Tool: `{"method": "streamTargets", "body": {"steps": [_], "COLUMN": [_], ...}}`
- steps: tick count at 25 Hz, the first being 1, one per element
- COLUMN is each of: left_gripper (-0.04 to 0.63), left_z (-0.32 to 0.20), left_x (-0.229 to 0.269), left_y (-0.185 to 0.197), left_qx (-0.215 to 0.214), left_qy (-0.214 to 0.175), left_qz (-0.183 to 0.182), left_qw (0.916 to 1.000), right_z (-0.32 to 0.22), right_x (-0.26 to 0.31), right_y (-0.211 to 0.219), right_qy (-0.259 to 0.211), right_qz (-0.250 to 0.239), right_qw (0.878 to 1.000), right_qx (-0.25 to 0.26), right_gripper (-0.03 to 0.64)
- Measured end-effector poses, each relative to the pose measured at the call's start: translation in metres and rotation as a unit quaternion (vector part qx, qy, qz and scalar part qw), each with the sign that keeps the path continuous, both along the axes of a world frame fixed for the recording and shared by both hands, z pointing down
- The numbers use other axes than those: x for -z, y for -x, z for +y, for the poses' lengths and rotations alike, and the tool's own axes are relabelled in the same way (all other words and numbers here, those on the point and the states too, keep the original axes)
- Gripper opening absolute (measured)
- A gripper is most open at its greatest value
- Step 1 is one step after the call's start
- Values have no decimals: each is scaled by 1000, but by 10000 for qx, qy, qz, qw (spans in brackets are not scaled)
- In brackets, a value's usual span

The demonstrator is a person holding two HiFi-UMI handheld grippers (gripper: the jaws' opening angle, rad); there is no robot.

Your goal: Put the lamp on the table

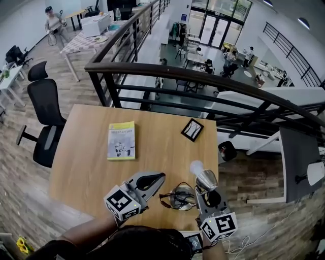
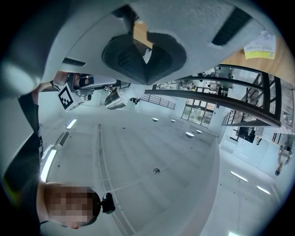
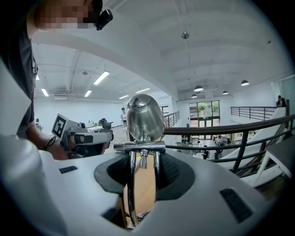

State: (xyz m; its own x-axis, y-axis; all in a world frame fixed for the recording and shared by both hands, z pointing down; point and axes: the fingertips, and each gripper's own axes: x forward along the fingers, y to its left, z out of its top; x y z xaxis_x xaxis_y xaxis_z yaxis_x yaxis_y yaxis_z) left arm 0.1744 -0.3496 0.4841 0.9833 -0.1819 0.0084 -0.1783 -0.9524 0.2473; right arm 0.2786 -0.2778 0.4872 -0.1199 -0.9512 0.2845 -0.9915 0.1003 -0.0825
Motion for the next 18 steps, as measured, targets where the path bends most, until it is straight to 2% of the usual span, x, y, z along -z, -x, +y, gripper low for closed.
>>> {"method": "streamTargets", "body": {"steps": [18], "left_gripper": [9], "left_z": [-9], "left_x": [-23], "left_y": [-20], "left_qx": [-8], "left_qy": [188], "left_qz": [-151], "left_qw": [9997], "right_z": [-13], "right_x": [-36], "right_y": [-21], "right_qy": [337], "right_qz": [-92], "right_qw": [9994], "right_qx": [-24], "right_gripper": [126]}}
